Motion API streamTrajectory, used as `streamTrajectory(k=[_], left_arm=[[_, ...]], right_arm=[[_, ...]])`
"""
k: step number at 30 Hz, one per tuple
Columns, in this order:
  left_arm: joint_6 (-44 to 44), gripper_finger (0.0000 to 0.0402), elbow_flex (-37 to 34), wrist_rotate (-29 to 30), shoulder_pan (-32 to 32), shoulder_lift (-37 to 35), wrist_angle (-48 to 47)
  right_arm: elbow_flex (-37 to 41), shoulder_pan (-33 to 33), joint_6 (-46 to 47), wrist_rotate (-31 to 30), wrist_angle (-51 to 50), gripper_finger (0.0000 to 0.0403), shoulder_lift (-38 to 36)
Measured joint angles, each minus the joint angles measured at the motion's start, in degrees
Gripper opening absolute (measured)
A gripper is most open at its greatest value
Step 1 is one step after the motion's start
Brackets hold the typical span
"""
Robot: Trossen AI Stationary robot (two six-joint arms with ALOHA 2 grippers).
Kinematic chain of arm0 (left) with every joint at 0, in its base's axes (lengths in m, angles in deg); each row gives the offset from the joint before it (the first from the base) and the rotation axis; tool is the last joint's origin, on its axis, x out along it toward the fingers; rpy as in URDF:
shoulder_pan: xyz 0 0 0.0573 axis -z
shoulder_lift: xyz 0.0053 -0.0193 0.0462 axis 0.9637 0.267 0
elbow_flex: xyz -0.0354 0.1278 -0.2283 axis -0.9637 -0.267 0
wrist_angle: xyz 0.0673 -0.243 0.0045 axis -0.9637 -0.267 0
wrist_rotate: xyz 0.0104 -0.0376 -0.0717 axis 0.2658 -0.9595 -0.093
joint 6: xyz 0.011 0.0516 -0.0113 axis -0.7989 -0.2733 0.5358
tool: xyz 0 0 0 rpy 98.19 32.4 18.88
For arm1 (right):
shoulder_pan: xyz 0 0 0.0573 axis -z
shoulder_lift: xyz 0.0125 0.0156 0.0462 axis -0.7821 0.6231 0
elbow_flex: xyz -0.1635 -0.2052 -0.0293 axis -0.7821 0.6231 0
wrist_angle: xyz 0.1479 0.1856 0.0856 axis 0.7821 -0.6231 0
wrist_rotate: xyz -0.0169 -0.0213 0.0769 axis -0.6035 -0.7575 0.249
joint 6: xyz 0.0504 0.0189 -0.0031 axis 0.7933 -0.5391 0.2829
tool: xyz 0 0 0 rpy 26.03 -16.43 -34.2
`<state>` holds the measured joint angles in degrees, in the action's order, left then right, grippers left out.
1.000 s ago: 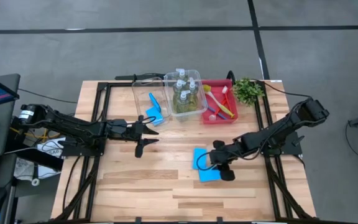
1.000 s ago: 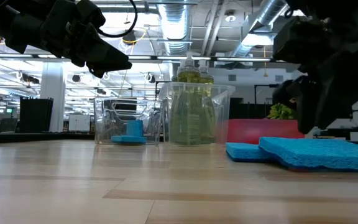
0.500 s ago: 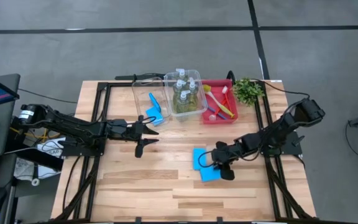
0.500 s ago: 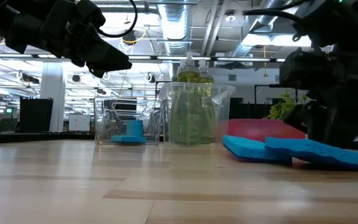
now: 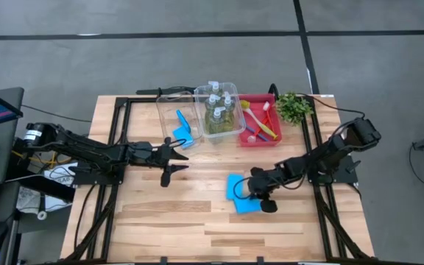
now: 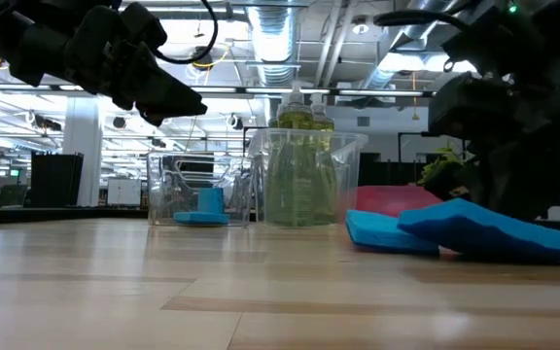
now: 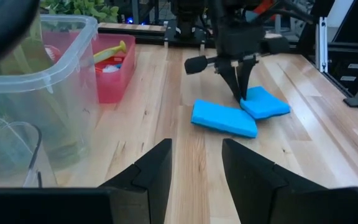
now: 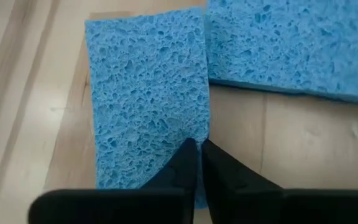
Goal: Pick & Place Kitchen Sink Supplies
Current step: Put the blue sponge into the left transparent bin
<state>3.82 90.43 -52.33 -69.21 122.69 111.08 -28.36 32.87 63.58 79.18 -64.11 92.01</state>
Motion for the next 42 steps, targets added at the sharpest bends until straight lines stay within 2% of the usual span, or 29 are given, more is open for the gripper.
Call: streamTrajectory(k=[4,9,13,16,24,26,31,36,39,42], left_arm=[[0.0,0.0143,0.0,0.0,0.0,0.4,0.3],[0.0,0.0143,0.0,0.0,0.0,0.9,1.0],[0.0,0.0143,0.0,0.0,0.0,1.1,1.2],[0.0,0.0143,0.0,0.0,0.0,1.4,1.2],[0.0,0.0143,0.0,0.0,0.0,1.8,3.3],[0.3,0.0143,0.0,0.0,0.0,1.9,4.3],[3.8,0.0143,0.0,0.0,0.0,1.9,9.6],[6.0,0.0143,0.0,0.0,0.0,1.8,19.1],[5.4,0.0143,0.0,0.0,0.0,1.8,25.3],[0.6,0.0143,0.0,-0.1,-0.7,1.8,32.1]], right_arm=[[-1.2,-1.0,-6.2,-0.3,0.0,0.0003,-4.9],[-2.6,-2.1,-16.9,-3.5,4.8,0.0003,-10.9],[-4.0,-2.2,-23.1,-6.0,4.8,0.0003,-14.0],[-5.5,-2.4,-26.5,-12.5,4.9,0.0002,-16.2],[-10.4,0.0,-36.7,-38.2,7.2,0.0002,-17.7],[-11.7,1.2,-39.8,-42.2,7.3,0.0001,-17.8],[-14.5,5.3,-42.3,-43.8,7.3,0.0001,-17.8],[-16.5,8.3,-42.2,-43.8,7.2,0.0001,-17.8],[-16.8,9.2,-42.3,-43.8,7.1,0.0000,-17.8],[-16.8,9.5,-44.6,-43.8,5.3,0.0000,-17.8]])
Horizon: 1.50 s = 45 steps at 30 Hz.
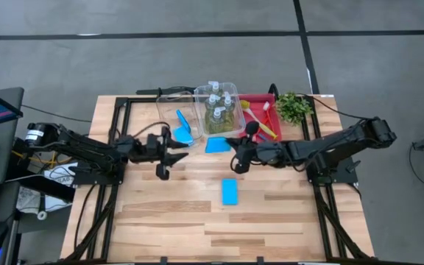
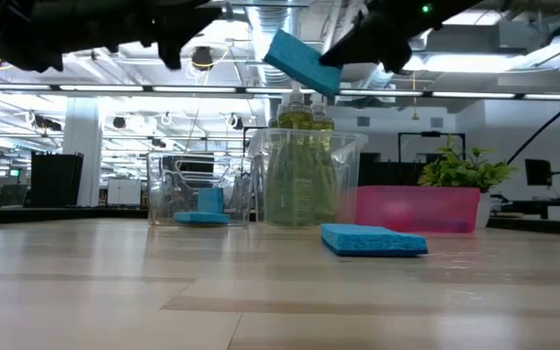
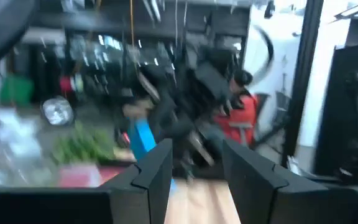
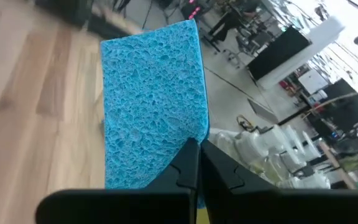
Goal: Pick & Place Kitchen Sink Supplies
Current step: Put the blue sponge into the left transparent bin
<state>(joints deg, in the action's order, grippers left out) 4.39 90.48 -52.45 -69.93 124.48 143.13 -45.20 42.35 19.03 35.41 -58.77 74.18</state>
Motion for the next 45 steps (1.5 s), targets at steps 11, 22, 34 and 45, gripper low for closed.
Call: streamTrajectory(k=[11,22,34,45], left_arm=[[-6.1,0.0143,0.0,-0.7,-2.1,0.0,4.0],[-1.9,0.0143,0.0,-2.1,-0.9,0.0,3.8],[-1.3,0.0143,0.0,-1.9,-1.0,0.0,3.5],[-5.0,0.0176,3.1,-1.8,-1.0,7.1,3.7]], right_arm=[[1.2,0.4,4.3,0.4,-5.0,0.0000,0.0],[1.2,0.5,6.0,3.0,-3.7,0.0000,0.0],[1.2,0.5,6.0,10.7,1.8,0.0000,0.0],[1.2,0.7,3.9,10.7,2.4,0.0000,1.4]])
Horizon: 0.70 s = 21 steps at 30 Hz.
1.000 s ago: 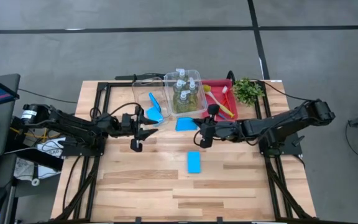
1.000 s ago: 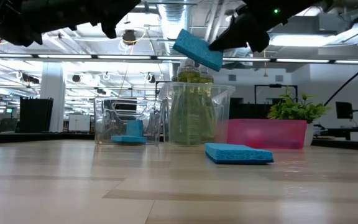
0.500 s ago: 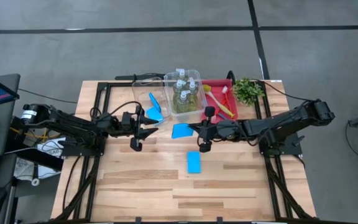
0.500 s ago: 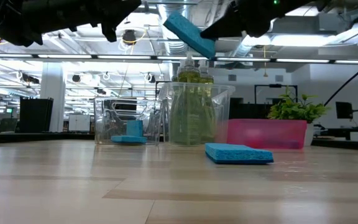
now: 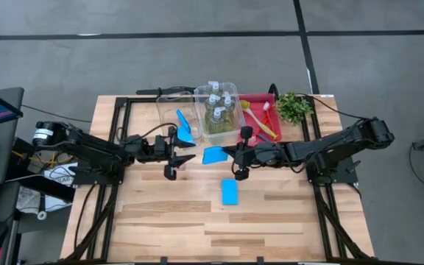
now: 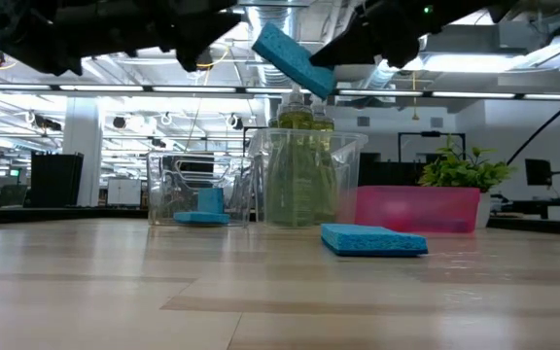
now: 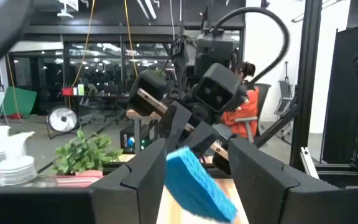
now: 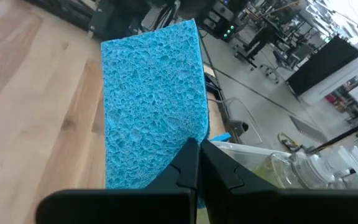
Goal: Pick & Place Kitchen Sink Supplies
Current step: Put the blue sponge into the left transparent bin
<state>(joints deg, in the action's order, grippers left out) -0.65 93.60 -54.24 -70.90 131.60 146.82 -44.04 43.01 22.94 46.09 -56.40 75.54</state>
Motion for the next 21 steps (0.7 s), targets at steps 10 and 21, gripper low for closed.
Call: streamTrajectory(k=[10,21], left_arm=[[1.5,0.0195,5.7,0.2,0.0,8.6,-0.1],[4.9,0.0191,5.7,0.2,-1.7,9.0,-1.2]], right_arm=[[0.0,0.3,-6.8,-2.7,3.8,0.0000,3.3],[0.0,-0.6,-7.4,-3.1,6.5,0.0000,3.2]])
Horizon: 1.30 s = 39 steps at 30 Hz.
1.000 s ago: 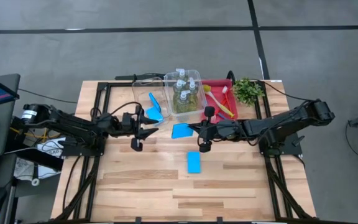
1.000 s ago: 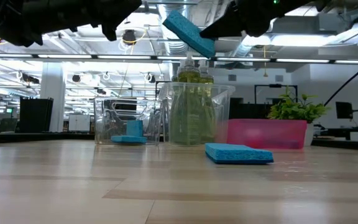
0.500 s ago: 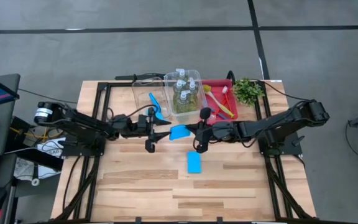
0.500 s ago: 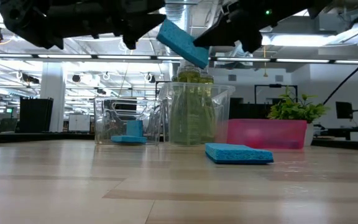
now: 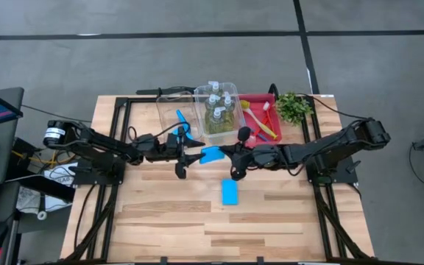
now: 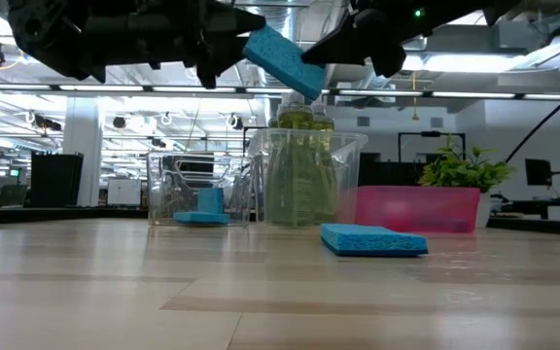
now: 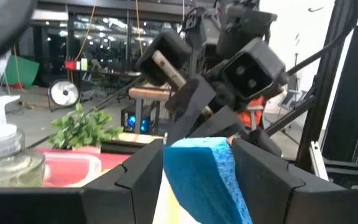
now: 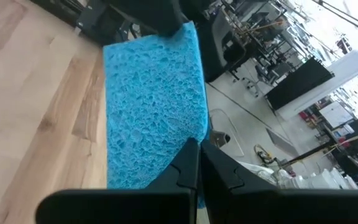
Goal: Pick & Place Kitchen Sink Supplies
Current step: Put the blue sponge into the left transparent bin
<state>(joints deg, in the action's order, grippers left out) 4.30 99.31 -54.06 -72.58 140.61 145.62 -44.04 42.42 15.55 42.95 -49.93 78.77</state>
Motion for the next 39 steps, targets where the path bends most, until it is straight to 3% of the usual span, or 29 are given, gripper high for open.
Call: streamTrajectory(k=[18,30,35,39], left_arm=[[3.0,0.0191,0.0,0.0,-1.3,0.0,-1.4],[2.5,0.0191,0.0,-3.1,-1.3,0.0,-1.7],[-2.9,0.0181,0.0,-3.2,-1.3,0.0,-1.7],[-5.8,0.0152,0.0,-3.2,-1.3,0.0,-1.7]], right_arm=[[0.0,0.2,-0.2,0.0,2.5,0.0000,0.0],[0.0,0.2,-0.1,0.0,3.4,0.0000,0.0],[0.0,0.2,0.0,0.0,3.4,0.0000,0.0],[0.0,0.2,0.3,0.0,3.3,0.0000,0.0]])
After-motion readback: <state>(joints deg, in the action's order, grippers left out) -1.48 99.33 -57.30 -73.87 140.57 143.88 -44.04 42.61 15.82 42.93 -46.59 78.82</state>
